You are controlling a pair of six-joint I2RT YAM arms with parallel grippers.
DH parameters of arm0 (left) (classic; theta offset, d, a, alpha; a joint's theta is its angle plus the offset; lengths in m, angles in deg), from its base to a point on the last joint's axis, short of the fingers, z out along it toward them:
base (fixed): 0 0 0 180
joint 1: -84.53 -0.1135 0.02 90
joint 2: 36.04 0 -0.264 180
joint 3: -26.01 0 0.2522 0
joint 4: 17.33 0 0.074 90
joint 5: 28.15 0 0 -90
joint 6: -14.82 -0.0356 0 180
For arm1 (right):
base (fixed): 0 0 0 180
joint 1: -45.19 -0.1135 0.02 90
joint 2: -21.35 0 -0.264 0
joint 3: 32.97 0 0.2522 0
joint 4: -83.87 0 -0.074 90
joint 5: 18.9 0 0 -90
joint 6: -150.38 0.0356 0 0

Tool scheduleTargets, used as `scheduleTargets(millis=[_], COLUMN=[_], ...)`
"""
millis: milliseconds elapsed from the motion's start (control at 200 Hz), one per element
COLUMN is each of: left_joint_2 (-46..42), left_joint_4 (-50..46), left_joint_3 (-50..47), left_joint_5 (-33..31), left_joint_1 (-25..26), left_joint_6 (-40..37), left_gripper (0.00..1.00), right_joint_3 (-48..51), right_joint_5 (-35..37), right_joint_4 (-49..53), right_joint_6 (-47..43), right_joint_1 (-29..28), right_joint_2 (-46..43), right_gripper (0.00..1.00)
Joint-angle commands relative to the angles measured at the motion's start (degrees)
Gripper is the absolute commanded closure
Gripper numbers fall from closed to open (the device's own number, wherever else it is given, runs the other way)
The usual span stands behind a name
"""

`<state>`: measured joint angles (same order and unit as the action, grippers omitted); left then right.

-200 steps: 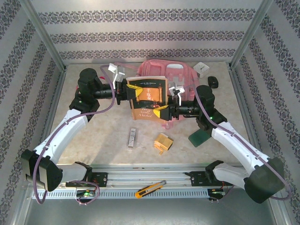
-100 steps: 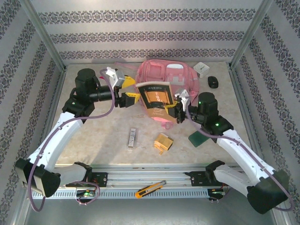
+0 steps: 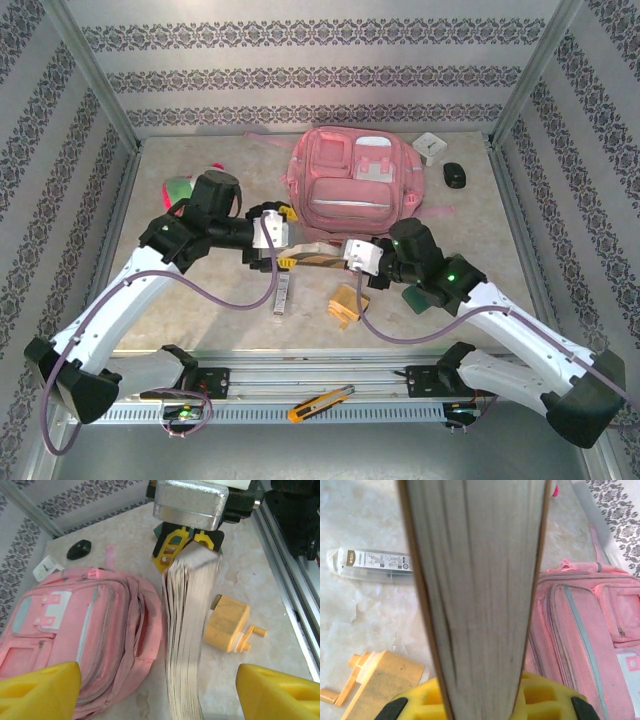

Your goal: Pack the student bag

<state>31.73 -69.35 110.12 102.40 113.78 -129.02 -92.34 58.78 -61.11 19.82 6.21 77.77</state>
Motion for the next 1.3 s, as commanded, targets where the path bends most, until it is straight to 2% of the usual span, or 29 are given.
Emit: scheduleTargets(millis=[0, 175, 235, 290, 340, 355, 390, 445, 465, 545, 600, 705, 819, 934, 1049, 1099, 1194, 1294], left_joint_2=[1.31, 2.37, 2.35, 2.18, 2.38, 2.56, 2.76, 2.68, 2.43, 0.64, -0.72, -2.19, -2.26, -2.18, -1.25, -0.84, 0.39, 1.2], left_joint_4=[0.22, 6.68, 9.71, 12.76, 12.71, 12.24, 11.81, 11.96, 12.6, 19.1, 26.2, 39.21, 44.48, 54.81, 62.15, 63.5, 64.18, 63.68], left_joint_3=[-1.52, -4.17, -5.43, -6.87, -6.59, -6.18, -5.71, -5.42, -5.61, -7.94, -9.92, -12.91, -13.03, -15.41, -16.05, -16.1, -15.86, -15.91], left_joint_5=[-1.69, -2.5, -3.55, -4.59, -3.8, -2.98, -1.03, 2.46, 3.82, 9.83, 14.73, 21.19, 25.91, 27.84, 28.07, 27.8, 27.61, 26.75], left_joint_1=[1.95, 3.0, 3.0, 3.0, 2.73, 2.47, 1.83, 0.65, 0.29, -1.44, -3.05, -5.07, -5.11, -5.15, -5.1, -5.16, -5.14, -5.15], left_joint_6=[-1.54, 3.28, 4.89, 6.92, 8.33, 8.51, 9.55, 10.82, 11.19, 15.24, 20.0, 29.93, 34.66, 41.6, 47.33, 48.09, 48.46, 48.2], left_gripper=[0.19, 0.23, 0.35, 0.58, 0.71, 0.74, 0.87, 1.0, 1.0, 1.0, 1.0, 1.0, 1.0, 1.0, 1.0, 1.0, 1.0, 1.0], right_joint_3=[-4.15, -6.83, -6.95, -6.87, -6.87, -6.94, -6.87, -6.25, -5.83, -2.9, 0.36, 7.5, 11.63, 11.61, 10.58, 9.9, 8.85, 8.12], right_joint_5=[0.61, -2.3, -3.03, -3.33, -3.85, -3.98, -5.32, -10.97, -14.39, -24.41, -30.33, -38.17, -45.97, -54.54, -57.95, -59.04, -60.07, -60.9], right_joint_4=[-3.26, -3.61, -4.1, -4.83, -4.99, -4.99, -5.11, -4.97, -5.0, -7.56, -10.59, -22.83, -33.97, -41.7, -43.86, -44.61, -46.66, -48.27], right_joint_6=[-2.08, 1.42, 1.62, 1.9, 2.78, 3.33, 4.95, 7.79, 9.27, 16.16, 20.21, 33.74, 43.5, 51.53, 53.08, 53.33, 54.46, 55.36], right_joint_1=[-1.08, -1.13, -1.16, -1.05, -0.44, -0.07, 1.33, 5.63, 7.61, 15.24, 19.56, 27.89, 30.28, 29.9, 28.21, 27.52, 26.02, 24.59], right_joint_2=[1.07, 3.3, 3.5, 3.33, 3.0, 2.87, 2.3, 1.34, 0.85, -1.61, -3.72, -7.27, -8.24, -5.72, -4.28, -3.75, -2.92, -2.82], right_gripper=[1.0, 1.0, 1.0, 1.0, 1.0, 0.98, 0.85, 0.54, 0.47, 0.36, 0.33, 0.27, 0.2, 0.19, 0.24, 0.3, 0.49, 0.58])
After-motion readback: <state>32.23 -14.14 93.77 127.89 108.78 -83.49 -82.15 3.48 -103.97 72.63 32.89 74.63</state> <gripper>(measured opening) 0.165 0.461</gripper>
